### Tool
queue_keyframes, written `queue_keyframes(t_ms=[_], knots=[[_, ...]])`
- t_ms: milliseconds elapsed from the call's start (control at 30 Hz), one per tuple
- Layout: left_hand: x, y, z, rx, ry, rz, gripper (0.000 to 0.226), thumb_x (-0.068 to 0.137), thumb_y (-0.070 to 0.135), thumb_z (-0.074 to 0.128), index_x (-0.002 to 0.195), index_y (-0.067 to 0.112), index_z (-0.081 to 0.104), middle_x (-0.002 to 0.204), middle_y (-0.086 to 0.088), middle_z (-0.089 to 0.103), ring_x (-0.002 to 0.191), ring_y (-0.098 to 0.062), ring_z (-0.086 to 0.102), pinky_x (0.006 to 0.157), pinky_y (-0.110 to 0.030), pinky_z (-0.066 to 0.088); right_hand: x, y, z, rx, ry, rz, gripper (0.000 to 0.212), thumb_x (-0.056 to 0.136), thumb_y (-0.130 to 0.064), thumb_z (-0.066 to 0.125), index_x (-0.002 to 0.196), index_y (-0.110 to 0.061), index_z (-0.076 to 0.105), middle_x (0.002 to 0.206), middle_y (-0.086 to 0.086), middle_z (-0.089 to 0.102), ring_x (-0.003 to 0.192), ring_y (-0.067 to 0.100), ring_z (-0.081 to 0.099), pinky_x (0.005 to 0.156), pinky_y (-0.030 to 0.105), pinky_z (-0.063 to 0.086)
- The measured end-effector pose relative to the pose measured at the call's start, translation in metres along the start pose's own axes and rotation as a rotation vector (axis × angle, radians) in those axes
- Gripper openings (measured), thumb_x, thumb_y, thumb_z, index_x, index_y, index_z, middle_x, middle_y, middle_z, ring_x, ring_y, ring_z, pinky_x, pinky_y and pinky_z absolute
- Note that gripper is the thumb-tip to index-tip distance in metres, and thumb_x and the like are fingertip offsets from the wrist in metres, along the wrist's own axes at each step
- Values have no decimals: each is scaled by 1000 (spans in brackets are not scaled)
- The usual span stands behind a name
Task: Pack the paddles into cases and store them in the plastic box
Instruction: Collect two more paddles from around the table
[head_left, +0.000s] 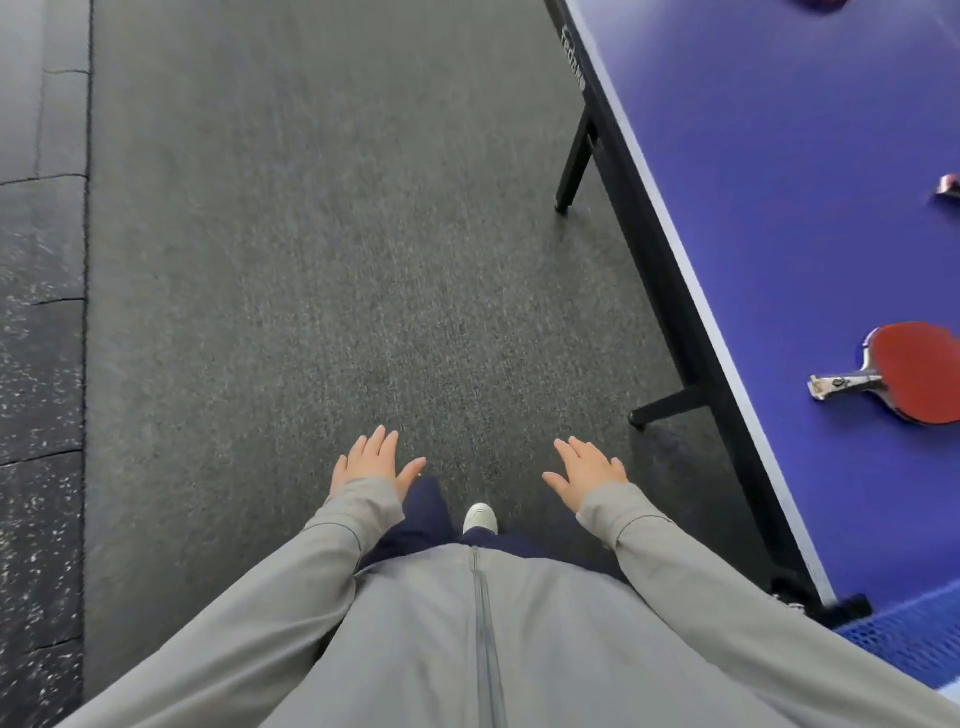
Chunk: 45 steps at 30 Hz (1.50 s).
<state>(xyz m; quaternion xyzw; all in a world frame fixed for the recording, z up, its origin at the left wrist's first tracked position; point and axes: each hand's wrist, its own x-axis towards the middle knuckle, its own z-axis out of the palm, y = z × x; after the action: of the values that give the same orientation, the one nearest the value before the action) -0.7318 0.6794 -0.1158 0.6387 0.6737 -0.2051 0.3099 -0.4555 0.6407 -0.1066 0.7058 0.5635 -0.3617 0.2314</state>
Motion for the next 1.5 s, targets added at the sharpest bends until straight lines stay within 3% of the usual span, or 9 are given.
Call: queue_keyframes(t_ms=[367,600,900,1033,1267,1500], knots=[[168,53,-144,196,18,262,71,92,62,29,150,24,14,160,6,5,147,-18,4,118,-40,10,83,-40,-99,230,30,226,60,98,-48,31,150,-26,11,159,-3,9,146,18,7,117,47,12],[227,143,-219,398,45,582,73,92,62,28,151,22,11,160,5,3,147,-18,1,119,-39,7,102,-49,-150,421,181,366,60,98,-48,30,150,-24,10,159,-2,9,147,17,5,117,47,11],[236,293,-222,604,27,938,72,94,60,27,151,20,7,160,3,-2,147,-18,-4,119,-38,2,93,14,-154,682,330,658,61,97,-50,30,149,-23,13,158,0,14,146,18,12,116,43,17],[237,358,-214,629,44,1043,73,94,60,25,151,20,4,160,3,-4,147,-17,-6,119,-37,1,91,57,-159,726,488,789,61,96,-49,37,147,-19,23,150,1,31,138,19,29,109,36,29],[230,468,-185,726,55,1095,73,93,62,26,151,24,3,160,5,-5,147,-15,-5,119,-35,4,81,151,-172,808,687,1068,48,95,-44,44,133,-15,44,128,4,51,119,24,45,90,38,39],[229,505,-164,818,39,1163,74,93,62,26,151,24,1,160,5,-4,147,-15,-3,119,-34,4,66,216,-159,911,721,1306,52,92,-41,52,130,-7,45,121,13,54,113,30,48,83,43,41]])
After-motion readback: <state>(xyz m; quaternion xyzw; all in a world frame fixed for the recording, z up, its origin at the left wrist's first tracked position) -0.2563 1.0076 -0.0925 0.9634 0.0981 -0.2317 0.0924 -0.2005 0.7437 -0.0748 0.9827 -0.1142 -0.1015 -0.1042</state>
